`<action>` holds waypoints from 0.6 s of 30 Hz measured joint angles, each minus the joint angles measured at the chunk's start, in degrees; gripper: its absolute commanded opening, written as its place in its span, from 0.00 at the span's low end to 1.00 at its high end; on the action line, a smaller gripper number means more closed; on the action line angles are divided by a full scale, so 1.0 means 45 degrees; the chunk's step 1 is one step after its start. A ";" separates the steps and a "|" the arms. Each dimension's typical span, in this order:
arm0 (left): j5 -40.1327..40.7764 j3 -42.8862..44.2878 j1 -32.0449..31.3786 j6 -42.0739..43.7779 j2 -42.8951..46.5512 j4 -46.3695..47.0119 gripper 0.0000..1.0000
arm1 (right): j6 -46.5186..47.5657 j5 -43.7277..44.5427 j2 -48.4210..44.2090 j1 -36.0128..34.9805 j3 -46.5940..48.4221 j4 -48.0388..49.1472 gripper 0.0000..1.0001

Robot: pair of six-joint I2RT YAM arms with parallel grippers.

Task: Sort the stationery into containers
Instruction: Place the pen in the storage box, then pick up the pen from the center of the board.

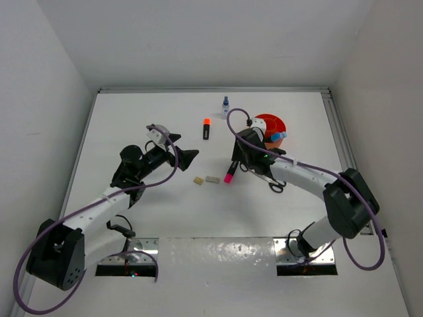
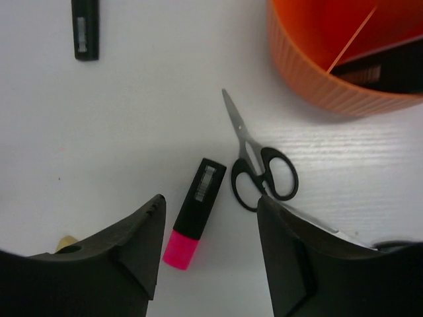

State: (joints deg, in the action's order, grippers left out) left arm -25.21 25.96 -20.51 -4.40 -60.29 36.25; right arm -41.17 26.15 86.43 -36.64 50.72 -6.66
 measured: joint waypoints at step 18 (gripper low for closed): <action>0.0287 -0.0636 -0.0005 -0.0185 0.0345 0.0126 1.00 | -0.1700 -0.0748 0.2943 -0.0219 0.1316 -0.1491 0.59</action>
State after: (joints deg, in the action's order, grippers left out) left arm -23.92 23.09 -20.53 -5.23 -58.74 36.82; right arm -48.82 22.79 99.68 -37.63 56.64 -13.37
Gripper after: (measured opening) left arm 0.996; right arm 0.591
